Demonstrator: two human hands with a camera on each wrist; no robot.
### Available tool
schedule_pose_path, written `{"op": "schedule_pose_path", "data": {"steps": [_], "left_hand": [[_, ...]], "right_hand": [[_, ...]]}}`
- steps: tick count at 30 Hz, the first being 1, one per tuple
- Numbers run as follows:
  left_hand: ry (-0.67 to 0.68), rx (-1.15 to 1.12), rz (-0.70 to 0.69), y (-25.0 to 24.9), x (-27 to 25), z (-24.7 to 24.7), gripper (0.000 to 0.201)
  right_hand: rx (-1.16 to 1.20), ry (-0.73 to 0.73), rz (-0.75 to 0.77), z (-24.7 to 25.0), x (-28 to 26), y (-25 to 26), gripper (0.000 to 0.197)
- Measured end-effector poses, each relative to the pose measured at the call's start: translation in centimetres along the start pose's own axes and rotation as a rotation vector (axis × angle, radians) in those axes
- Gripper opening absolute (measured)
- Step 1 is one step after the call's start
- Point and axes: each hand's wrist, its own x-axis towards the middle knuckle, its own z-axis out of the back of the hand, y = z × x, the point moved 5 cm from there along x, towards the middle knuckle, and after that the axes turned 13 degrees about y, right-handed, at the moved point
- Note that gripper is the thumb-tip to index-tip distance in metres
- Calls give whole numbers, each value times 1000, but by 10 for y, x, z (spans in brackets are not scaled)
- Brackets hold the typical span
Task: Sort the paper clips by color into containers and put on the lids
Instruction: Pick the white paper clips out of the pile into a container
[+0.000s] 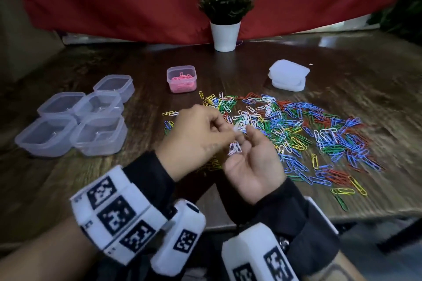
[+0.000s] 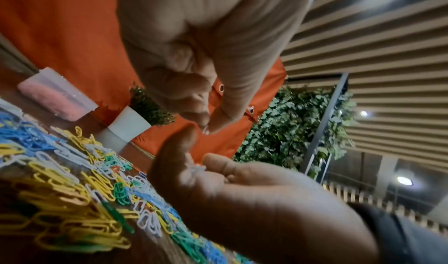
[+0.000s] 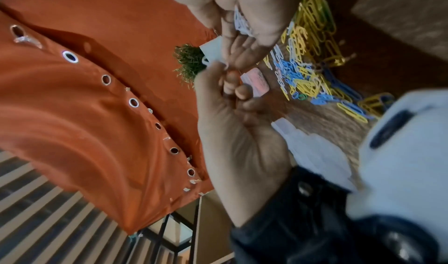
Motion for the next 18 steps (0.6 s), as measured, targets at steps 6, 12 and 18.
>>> {"op": "schedule_pose_path", "data": {"steps": [6, 12, 18], "left_hand": [[126, 86, 79, 5, 3, 17, 28], [213, 315, 350, 64, 59, 65, 19], [237, 438, 394, 93, 88, 58, 12]], "right_hand": [[87, -22, 21, 14, -4, 0, 20], [102, -52, 27, 24, -19, 28, 32], [85, -27, 33, 18, -20, 24, 31]]}}
